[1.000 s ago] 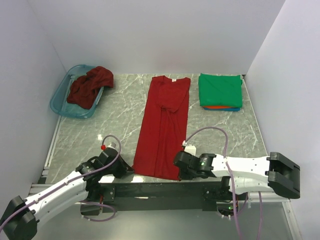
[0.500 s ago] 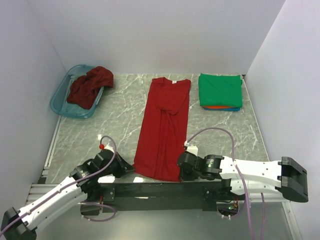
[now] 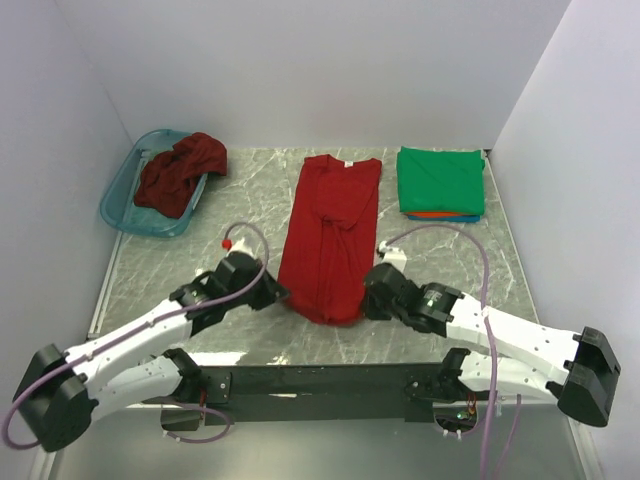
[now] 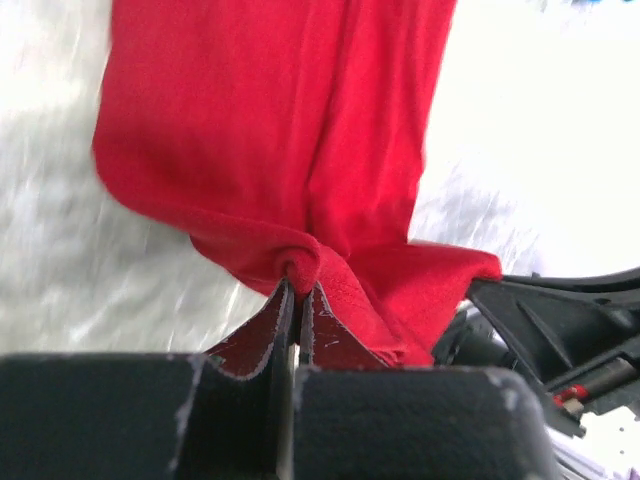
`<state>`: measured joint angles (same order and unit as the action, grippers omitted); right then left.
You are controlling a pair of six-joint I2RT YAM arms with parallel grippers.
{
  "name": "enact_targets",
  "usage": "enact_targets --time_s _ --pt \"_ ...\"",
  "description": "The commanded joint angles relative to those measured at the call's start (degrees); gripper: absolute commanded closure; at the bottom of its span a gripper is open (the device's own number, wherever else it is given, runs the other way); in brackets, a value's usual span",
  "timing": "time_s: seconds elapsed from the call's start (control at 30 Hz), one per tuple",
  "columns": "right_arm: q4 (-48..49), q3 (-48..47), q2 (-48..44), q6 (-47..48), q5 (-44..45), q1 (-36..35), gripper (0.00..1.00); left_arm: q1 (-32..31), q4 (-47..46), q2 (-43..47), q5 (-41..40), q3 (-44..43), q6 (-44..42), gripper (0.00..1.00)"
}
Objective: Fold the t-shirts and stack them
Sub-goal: Fold the tshirt
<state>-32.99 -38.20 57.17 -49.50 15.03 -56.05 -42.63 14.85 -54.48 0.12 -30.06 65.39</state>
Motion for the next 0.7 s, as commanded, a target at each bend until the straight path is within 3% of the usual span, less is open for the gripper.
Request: enact_targets --time_s 0.0,0.27,0.67 --pt "4.42 -4.95 1.18 7.48 2.46 3.84 0.81 1.41 -3.69 -4.83 -3.99 -7.27 -7.10 1.00" --pt "7.24 -11.72 7.08 12.05 3.08 11.21 0.81 7.20 -7.73 -17.31 -1.53 -16.16 -11.51 1.00" --pt "9.26 -18.40 16.48 16.09 0.01 18.87 0.81 12.74 -9.14 -27.69 1.28 -25.30 -14.93 1.00"
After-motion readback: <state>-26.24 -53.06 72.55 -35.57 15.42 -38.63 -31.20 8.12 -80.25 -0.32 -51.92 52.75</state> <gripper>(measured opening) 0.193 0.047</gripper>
